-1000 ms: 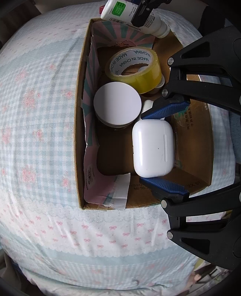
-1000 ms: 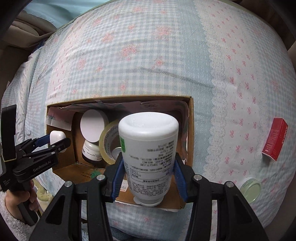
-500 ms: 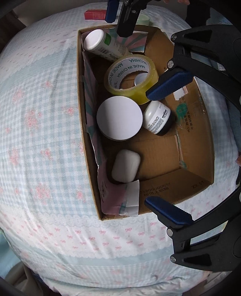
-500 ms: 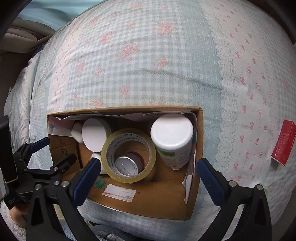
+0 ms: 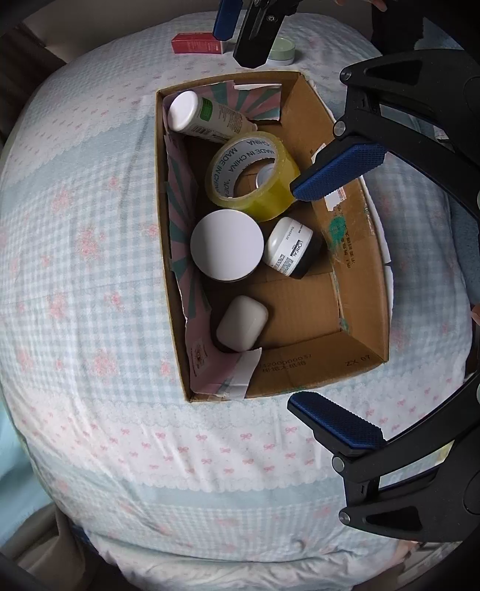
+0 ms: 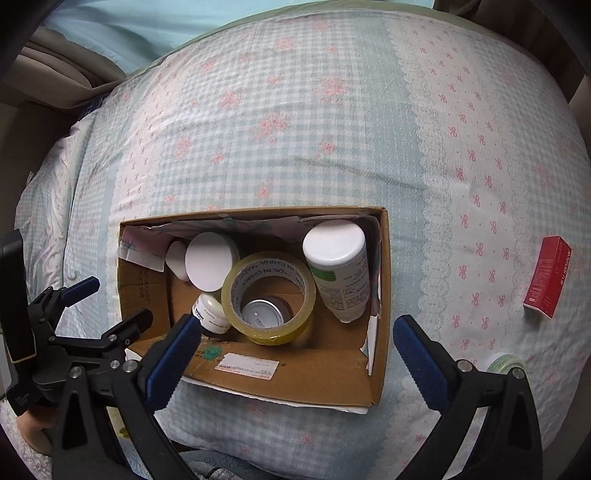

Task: Organize rigid objects
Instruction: 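Carry pill bottle and earbud case into the box and open both tools, then lift both tools from the box toward the red box and green jar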

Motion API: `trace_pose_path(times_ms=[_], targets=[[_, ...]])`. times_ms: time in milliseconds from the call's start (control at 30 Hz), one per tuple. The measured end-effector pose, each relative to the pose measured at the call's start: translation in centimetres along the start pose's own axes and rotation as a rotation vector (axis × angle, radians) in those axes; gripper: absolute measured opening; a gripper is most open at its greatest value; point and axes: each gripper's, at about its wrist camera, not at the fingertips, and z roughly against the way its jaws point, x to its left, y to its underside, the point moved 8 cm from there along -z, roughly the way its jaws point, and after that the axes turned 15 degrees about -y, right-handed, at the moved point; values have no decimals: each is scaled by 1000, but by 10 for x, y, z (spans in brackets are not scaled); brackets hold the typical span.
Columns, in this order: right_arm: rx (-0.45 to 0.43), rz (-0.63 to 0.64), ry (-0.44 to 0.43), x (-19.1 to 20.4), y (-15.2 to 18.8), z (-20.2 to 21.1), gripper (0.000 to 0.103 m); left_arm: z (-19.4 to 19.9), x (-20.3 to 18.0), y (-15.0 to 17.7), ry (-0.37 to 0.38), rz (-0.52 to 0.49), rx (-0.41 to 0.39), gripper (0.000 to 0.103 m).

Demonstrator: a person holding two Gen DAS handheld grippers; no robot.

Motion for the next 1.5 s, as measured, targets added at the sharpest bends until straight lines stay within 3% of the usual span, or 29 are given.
trace_pose_path(times_ms=[433, 600, 867, 967, 1133, 1267, 1400, 1500], targets=[[-168, -25, 4, 14, 54, 68, 103, 75, -8, 31, 21, -42, -135, 103], [-257, -40, 53, 6, 78, 105, 103, 108, -40, 18, 51, -141, -207, 103], [-375, -134, 131, -35, 133, 171, 103, 149, -121, -10, 170, -265, -294, 103], [-414, -163, 186, -56, 157, 195, 103, 154, -157, -15, 183, -320, -308, 103], [-409, -214, 260, -96, 194, 216, 103, 159, -214, -22, 188, -398, -309, 103], [-407, -246, 264, -126, 209, 217, 103, 159, -262, -29, 173, -440, -301, 103], [-405, -254, 270, -158, 214, 206, 103, 148, -313, -39, 179, -456, -239, 103], [-416, -278, 229, -182, 212, 191, 103, 135, -354, -49, 145, -509, -217, 103]])
